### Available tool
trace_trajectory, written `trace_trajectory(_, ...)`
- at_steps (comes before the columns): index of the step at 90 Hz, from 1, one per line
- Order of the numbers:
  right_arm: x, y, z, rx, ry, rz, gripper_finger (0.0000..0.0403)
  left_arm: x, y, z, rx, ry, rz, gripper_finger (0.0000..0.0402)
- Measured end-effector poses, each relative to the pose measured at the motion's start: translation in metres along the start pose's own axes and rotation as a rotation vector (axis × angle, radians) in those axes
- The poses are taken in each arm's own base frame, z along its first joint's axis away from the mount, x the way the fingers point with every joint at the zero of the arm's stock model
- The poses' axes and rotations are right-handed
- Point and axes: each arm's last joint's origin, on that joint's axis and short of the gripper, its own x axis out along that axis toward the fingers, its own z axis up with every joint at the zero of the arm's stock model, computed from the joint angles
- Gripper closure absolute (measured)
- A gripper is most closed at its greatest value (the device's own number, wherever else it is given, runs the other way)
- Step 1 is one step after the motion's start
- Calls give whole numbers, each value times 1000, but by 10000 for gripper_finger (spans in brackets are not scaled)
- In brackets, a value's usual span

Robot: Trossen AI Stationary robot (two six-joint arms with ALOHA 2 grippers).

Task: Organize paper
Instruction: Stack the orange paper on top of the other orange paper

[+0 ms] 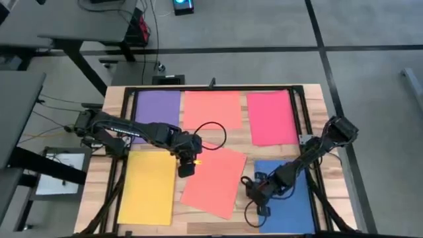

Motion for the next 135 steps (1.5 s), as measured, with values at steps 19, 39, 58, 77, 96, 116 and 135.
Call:
trace_trajectory(19,-13,-20,19,421,69,-110,403,2,2,7,-100,-54,-77,402)
trace_trajectory(39,-31,-65,52,630,-23,-116,364,30,32,8,-191,-147,-202,402)
trace_trajectory(58,-60,-116,74,732,-126,-144,267,65,57,-18,-279,-173,-188,402)
trace_trajectory(77,-70,-154,80,831,-137,-194,199,85,58,-35,-372,-280,-232,402)
trace_trajectory(96,-73,-165,79,859,-123,-215,186,91,64,-44,-470,-296,-185,402)
trace_trajectory(116,-49,-161,77,838,-43,-225,186,112,60,-43,-429,-273,-213,402)
trace_trajectory(135,-40,-153,73,834,-19,-267,186,125,37,-25,-333,-280,-241,402)
